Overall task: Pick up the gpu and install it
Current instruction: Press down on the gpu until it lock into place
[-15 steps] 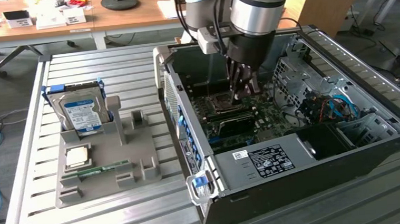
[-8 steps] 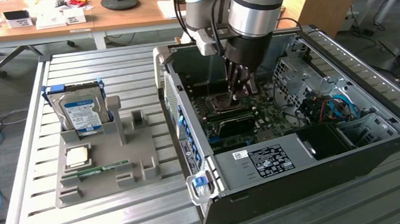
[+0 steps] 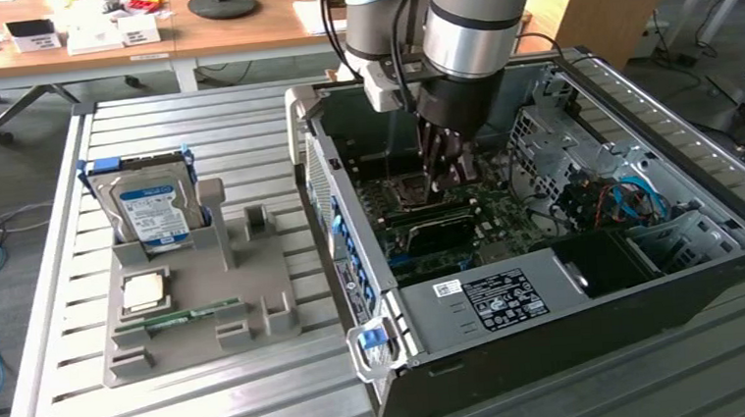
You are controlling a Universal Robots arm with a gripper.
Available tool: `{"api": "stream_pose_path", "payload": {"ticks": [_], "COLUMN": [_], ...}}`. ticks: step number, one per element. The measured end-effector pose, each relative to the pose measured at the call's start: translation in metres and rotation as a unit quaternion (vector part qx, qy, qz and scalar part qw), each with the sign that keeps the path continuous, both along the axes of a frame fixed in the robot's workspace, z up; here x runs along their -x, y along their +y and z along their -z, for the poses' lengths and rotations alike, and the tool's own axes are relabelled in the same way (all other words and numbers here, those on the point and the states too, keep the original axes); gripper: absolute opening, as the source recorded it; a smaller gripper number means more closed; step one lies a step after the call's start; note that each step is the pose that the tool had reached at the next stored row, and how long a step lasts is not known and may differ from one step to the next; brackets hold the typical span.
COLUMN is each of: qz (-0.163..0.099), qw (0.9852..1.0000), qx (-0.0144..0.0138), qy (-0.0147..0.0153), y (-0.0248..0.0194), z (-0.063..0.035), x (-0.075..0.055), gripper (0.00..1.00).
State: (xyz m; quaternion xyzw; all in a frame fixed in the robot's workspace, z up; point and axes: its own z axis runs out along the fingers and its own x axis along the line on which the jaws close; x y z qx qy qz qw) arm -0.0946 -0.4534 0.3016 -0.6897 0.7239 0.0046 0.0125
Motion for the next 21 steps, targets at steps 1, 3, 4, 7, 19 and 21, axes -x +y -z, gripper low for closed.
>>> {"api": "stream_pose_path", "payload": {"ticks": [1,3,4,7,19,21], "qz": [0.0,0.0,0.0,0.0,0.0,0.0], "qw": [1.0,1.0,1.0,1.0,1.0,1.0], "qx": [0.0,-0.0002,-0.0003,-0.0001,0.0,-0.0001], "qy": [0.0,-0.0001,-0.0001,0.0,0.0,0.0], "y": [0.0,0.0,0.0,0.0,0.0,0.0], "z": [0.0,0.0008,0.0017,0.0036,0.0138,0.0172], "x": [0.0,0.0,0.0,-0.001,-0.002,-0.002], "gripper": [0.11,0.11,0.11,0.11,0.11,0.11]}}
